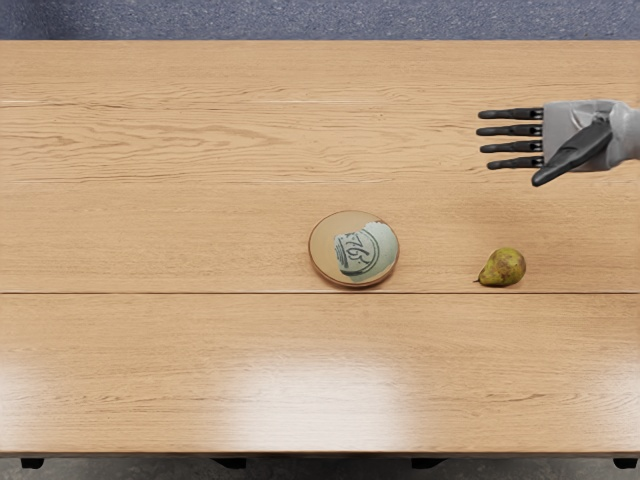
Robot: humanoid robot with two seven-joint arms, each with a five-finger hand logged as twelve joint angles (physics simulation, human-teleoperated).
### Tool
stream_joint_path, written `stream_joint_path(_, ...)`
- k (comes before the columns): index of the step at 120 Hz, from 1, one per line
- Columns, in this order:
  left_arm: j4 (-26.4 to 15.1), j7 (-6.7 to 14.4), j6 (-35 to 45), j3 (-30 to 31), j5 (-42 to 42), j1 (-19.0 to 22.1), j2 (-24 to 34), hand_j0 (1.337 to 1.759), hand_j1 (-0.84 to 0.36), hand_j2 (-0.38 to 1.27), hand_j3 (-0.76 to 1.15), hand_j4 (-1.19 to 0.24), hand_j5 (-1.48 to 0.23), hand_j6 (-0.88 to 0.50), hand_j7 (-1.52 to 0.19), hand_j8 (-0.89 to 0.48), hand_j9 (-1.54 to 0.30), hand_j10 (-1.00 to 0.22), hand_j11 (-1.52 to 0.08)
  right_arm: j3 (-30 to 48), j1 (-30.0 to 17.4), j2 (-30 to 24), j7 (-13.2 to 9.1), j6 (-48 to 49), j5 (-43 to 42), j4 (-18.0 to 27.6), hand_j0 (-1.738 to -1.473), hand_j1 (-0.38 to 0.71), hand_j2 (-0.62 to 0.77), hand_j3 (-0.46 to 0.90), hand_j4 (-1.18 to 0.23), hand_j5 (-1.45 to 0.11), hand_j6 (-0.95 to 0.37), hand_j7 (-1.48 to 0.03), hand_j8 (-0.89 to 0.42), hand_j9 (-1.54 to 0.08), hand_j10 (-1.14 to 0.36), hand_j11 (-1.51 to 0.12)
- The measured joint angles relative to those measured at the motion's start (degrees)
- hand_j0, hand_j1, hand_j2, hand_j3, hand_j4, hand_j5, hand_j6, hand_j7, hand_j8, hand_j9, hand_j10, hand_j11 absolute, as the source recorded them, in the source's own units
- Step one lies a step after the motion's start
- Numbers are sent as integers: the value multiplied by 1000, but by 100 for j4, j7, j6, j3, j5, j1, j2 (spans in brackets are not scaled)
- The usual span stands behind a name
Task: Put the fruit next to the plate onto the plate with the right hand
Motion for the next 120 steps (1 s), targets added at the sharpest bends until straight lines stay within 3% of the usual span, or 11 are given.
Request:
stream_joint_path(28,-1,0,0,-1,2,-1,0,1658,334,3,0,-13,-17,-13,-17,-13,-17,-13,-17,-13,95,46,0,0,-89,24,-1658,-349,0,0,0,3,4,0,3,0,2,0)
stream_joint_path(56,-1,0,0,0,5,-19,0,1658,334,3,0,-13,-17,-13,-17,-13,-17,-13,-17,-51,626,690,0,-1,-1795,74,-1658,-349,-1,0,0,1,1,0,1,0,1,0)
stream_joint_path(72,-1,0,0,0,0,-28,0,1658,334,3,0,-13,-17,-13,-17,-13,-17,-13,-17,-143,851,772,0,-1,-2864,403,-1658,-349,0,0,-1,1,0,0,0,0,0,0)
stream_joint_path(87,-1,0,0,-1,-2,-28,0,1658,334,3,0,-13,-17,-13,-17,-13,-17,-13,-17,-871,1207,790,0,-308,-3269,691,-1658,-349,0,0,-1,0,-1,0,-1,0,-1,0)
stream_joint_path(120,-1,0,0,-1,-3,-28,0,1658,334,3,0,-13,-17,-13,-17,-13,-17,-13,-17,-1373,1278,710,0,-1424,-4614,1933,-1658,-349,0,0,-3,0,-3,0,-3,0,-2,0)
